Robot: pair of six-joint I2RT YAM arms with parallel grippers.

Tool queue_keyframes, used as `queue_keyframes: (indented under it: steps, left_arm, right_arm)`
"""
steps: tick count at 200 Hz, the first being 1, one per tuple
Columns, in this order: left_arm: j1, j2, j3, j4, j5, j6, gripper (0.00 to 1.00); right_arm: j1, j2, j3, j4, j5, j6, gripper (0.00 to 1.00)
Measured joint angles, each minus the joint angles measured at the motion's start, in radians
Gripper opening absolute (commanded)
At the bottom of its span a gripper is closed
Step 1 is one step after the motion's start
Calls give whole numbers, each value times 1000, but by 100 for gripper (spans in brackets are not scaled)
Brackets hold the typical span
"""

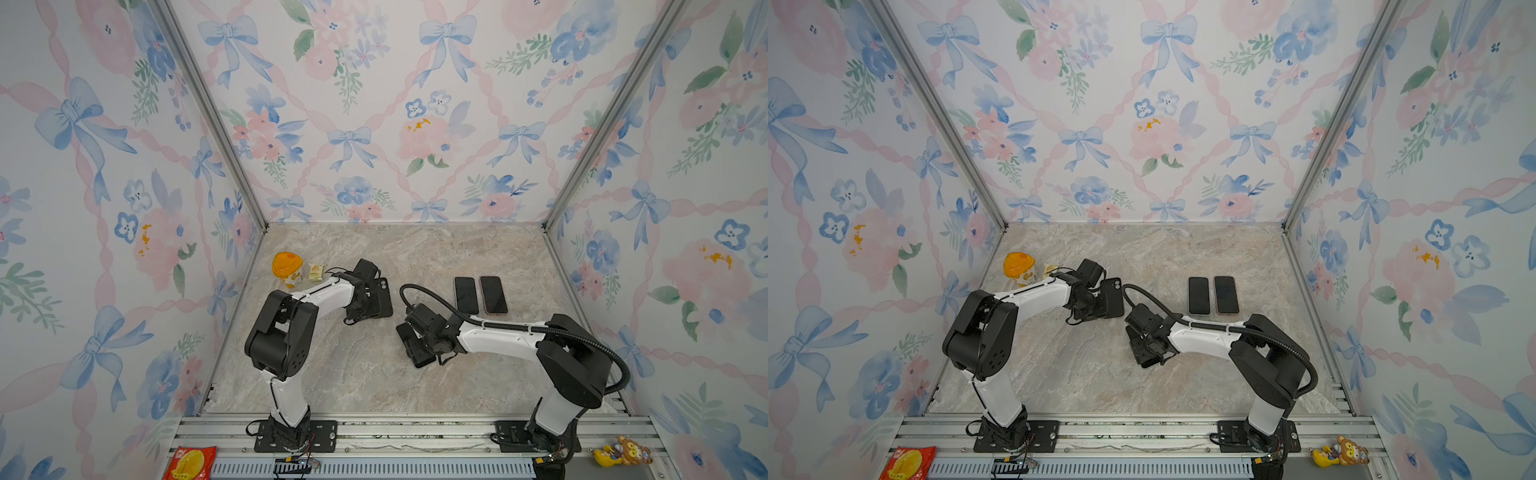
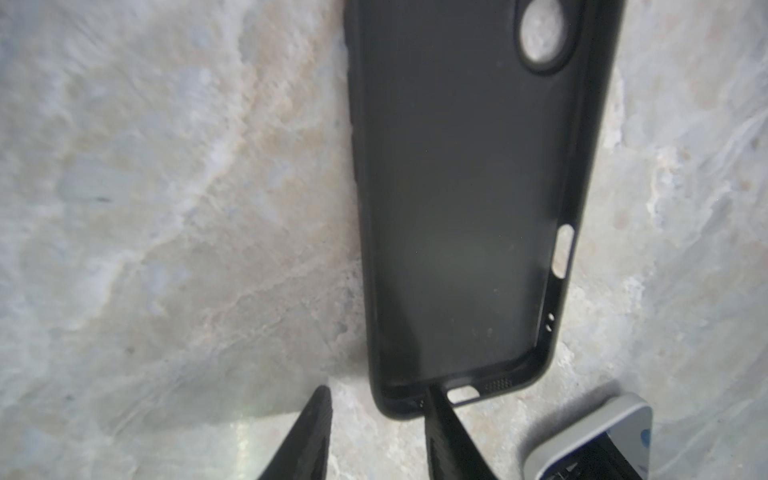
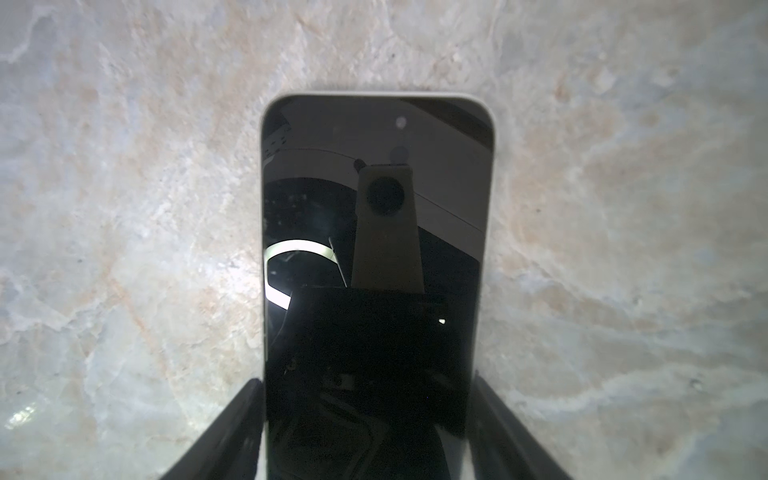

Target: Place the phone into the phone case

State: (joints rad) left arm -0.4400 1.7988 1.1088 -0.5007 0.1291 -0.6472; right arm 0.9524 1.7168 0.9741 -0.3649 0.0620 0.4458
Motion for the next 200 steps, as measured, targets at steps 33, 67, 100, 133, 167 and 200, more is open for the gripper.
queue_keyframes:
  steps: [33, 67, 100, 133, 167, 200]
  left_arm:
    - [-12, -33, -64, 74, 104, -38, 40]
    - [-26, -33, -83, 136, 175, -65, 44]
    - [-37, -77, -115, 183, 227, -80, 48]
    - [-30, -167, -167, 206, 270, -79, 49]
    - [4, -225, -239, 234, 321, -73, 49]
    - [22, -229, -290, 253, 372, -67, 49]
  right_arm:
    - [14, -26, -37, 34, -3, 0, 51]
    - [18, -36, -55, 55, -2, -4, 51]
    - [19, -54, -84, 91, -3, -8, 51]
    - [29, -74, -117, 128, -2, -17, 51]
    - [34, -75, -120, 142, -3, -19, 51]
    - [50, -75, -123, 154, -4, -19, 50]
